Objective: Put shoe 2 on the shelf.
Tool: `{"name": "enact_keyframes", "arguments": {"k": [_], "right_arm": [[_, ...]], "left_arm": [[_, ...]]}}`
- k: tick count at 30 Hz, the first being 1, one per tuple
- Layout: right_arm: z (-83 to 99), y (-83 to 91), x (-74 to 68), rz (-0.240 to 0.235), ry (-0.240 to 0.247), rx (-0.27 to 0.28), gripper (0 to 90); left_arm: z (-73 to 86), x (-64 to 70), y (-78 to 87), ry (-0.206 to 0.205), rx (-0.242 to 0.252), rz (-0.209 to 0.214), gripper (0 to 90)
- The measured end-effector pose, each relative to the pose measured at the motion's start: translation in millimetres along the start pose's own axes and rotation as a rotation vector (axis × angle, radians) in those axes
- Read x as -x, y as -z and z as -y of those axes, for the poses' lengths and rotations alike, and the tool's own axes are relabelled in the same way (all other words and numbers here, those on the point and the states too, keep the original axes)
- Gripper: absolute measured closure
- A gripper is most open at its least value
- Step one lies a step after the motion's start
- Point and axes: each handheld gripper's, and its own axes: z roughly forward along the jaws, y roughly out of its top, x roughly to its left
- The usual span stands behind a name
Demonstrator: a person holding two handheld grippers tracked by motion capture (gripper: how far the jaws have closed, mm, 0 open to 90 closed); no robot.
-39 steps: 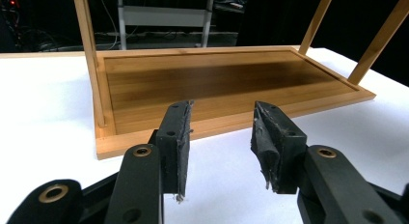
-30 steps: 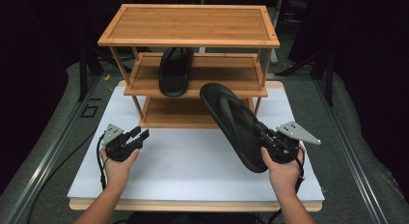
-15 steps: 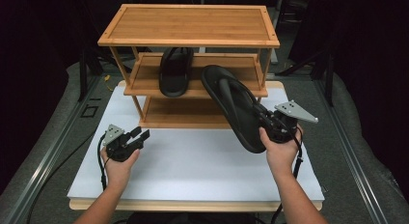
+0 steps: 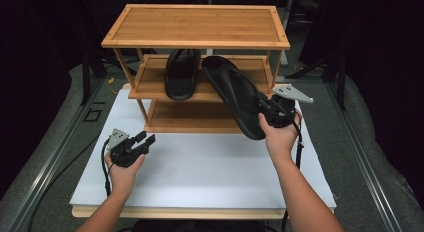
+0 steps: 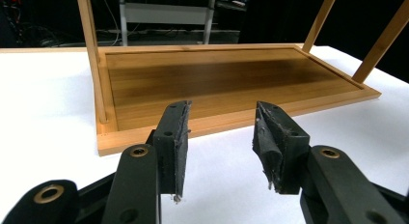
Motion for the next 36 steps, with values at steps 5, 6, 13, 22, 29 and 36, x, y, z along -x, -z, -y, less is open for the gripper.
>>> {"name": "enact_keyframes", "arguments": {"k": [5, 6, 13, 22, 29, 36], "right_arm": [[-8.0, -19.0, -1.8, 0.026, -0.020, 0.005, 83.7], [-9.2, -22.2, -1.8, 0.027, -0.024, 0.003, 83.7], [-16.1, -42.6, -6.5, 0.060, -0.027, -0.002, 83.7], [-25.0, -65.2, -13.4, 0.070, -0.030, 0.001, 83.6], [-32.7, -84.0, -15.2, 0.097, -0.042, -0.011, 83.6], [-36.6, -98.4, -18.0, 0.130, -0.024, -0.012, 83.4]], "left_arm": [[0.5, 0.7, 1.1, 0.008, -0.005, 0.001, 56.0], [1.1, 0.9, 0.1, 0.006, -0.002, 0.004, 56.0], [1.2, 3.3, -2.1, -0.008, -0.011, 0.012, 56.0], [4.9, 0.2, 3.3, -0.002, -0.015, -0.004, 56.0], [4.2, -2.0, 4.2, 0.008, -0.007, -0.009, 56.0], [6.3, -3.1, 6.1, 0.008, -0.013, -0.010, 56.0]]}}
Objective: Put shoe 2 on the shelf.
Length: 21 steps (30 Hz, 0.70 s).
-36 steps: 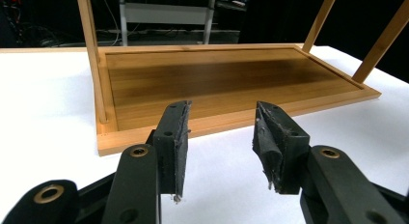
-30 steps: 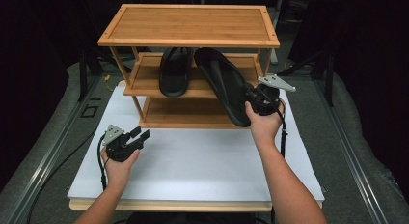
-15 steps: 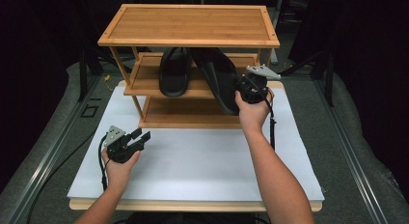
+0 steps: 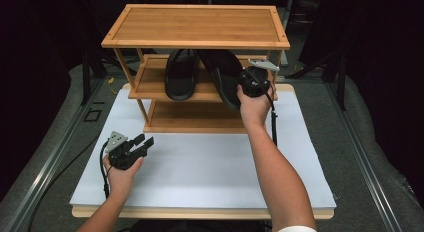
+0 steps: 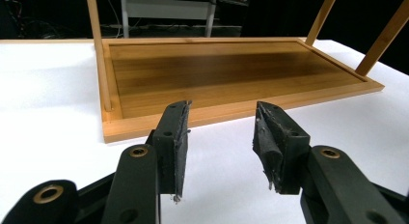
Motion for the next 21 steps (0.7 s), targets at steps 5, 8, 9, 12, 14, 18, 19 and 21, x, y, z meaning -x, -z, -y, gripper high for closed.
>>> {"name": "enact_keyframes", "arguments": {"k": [5, 8, 9, 12, 14, 18, 19, 21], "right_arm": [[-1.1, -11.3, -0.2, 0.053, -0.009, -0.012, 83.3], [-0.7, -14.0, 0.6, 0.060, -0.016, -0.014, 83.2], [-0.6, -15.8, 0.4, 0.070, -0.017, -0.020, 83.2], [-0.9, -17.9, -0.9, 0.087, -0.019, -0.024, 83.1], [-1.5, -21.9, -2.0, 0.098, -0.028, -0.023, 82.5], [-1.8, -25.7, -2.2, 0.114, -0.047, -0.055, 79.1], [-0.8, -27.5, -1.6, 0.110, -0.054, -0.069, 74.4], [-0.5, -25.7, 1.1, 0.048, -0.084, -0.066, 68.5]], "left_arm": [[0.2, -2.2, 1.0, 0.009, 0.002, -0.004, 56.0], [-0.2, -2.1, 0.1, 0.006, 0.001, -0.002, 56.0], [-0.1, -1.9, -1.2, 0.003, 0.000, -0.001, 56.0], [0.2, -1.9, -1.8, 0.001, -0.006, -0.001, 56.0], [0.1, -1.9, -1.6, 0.002, -0.004, -0.002, 56.0], [-0.1, -3.7, -0.8, -0.003, -0.001, -0.004, 56.0], [-0.1, -3.8, -1.2, -0.003, -0.003, -0.004, 56.0], [-0.2, -3.3, -1.4, -0.004, -0.003, -0.004, 56.0]]}}
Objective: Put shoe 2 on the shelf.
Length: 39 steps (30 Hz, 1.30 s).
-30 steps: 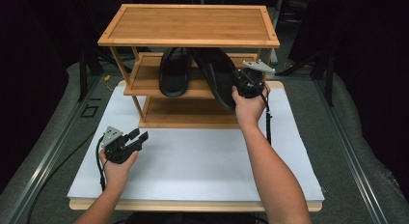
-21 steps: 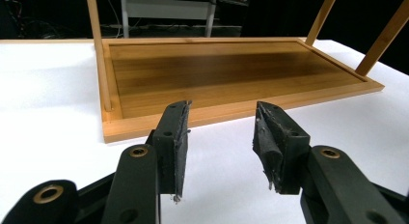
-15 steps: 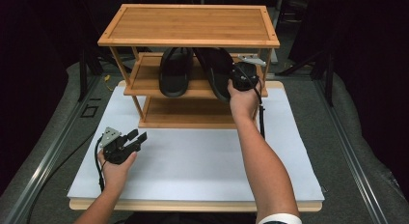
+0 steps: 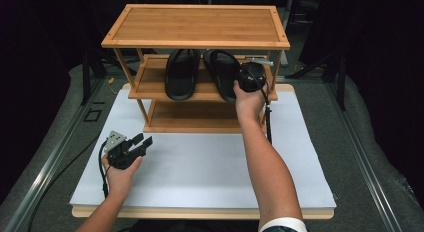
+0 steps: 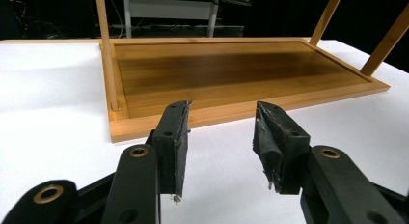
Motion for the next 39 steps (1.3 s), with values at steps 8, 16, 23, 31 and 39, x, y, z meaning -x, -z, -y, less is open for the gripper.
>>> {"name": "enact_keyframes", "arguments": {"k": [8, 16, 23, 31, 39], "right_arm": [[3.2, 25.4, 2.6, -0.070, 0.010, 0.051, 48.6], [21.4, 65.7, 13.7, -0.149, 0.135, 0.082, 45.3], [35.7, 93.9, 21.6, -0.208, 0.163, 0.094, 43.2], [44.6, 94.6, 21.0, -0.278, 0.189, 0.019, 42.1], [48.2, 84.4, 3.9, -0.287, 0.188, 0.003, 42.3]], "left_arm": [[-13.8, 6.7, -2.5, 0.002, 0.024, 0.030, 52.0], [-55.1, 17.2, -10.4, -0.024, 0.050, 0.017, 43.4], [-99.2, 24.0, -18.5, -0.039, 0.091, 0.029, 40.1], [-129.6, 31.2, -28.7, -0.034, 0.107, 0.016, 39.3], [-146.6, 33.4, -48.6, 0.009, 0.093, 0.037, 37.0]]}}
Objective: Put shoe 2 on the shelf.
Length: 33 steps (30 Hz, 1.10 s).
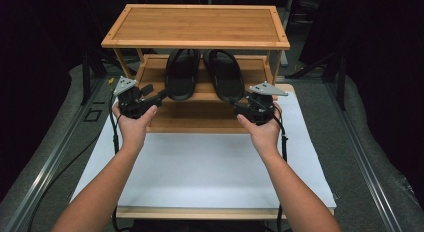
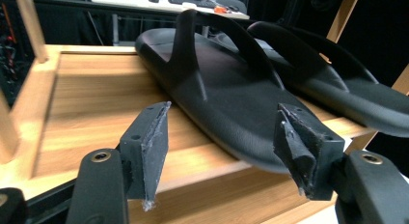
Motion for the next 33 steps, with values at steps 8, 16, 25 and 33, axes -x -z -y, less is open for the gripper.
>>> {"name": "enact_keyframes", "arguments": {"k": [8, 16, 25, 33], "right_arm": [[0.2, -11.9, -9.9, 0.005, 0.007, 0.018, 42.0], [-4.6, -11.5, -19.1, -0.009, -0.006, 0.065, 42.3], [-6.8, -28.6, 6.5, 0.007, -0.173, 0.047, 41.1], [-5.7, -36.1, -3.7, 0.012, -0.191, 0.060, 41.9]], "left_arm": [[0.4, -2.5, -15.5, 0.033, -0.021, 0.012, 38.9], [0.3, -2.5, -28.6, 0.035, -0.046, 0.029, 41.0], [-1.0, -1.0, -33.0, 0.026, -0.059, 0.038, 48.9], [-1.1, 1.3, -34.3, 0.028, -0.060, 0.041, 49.4]]}}
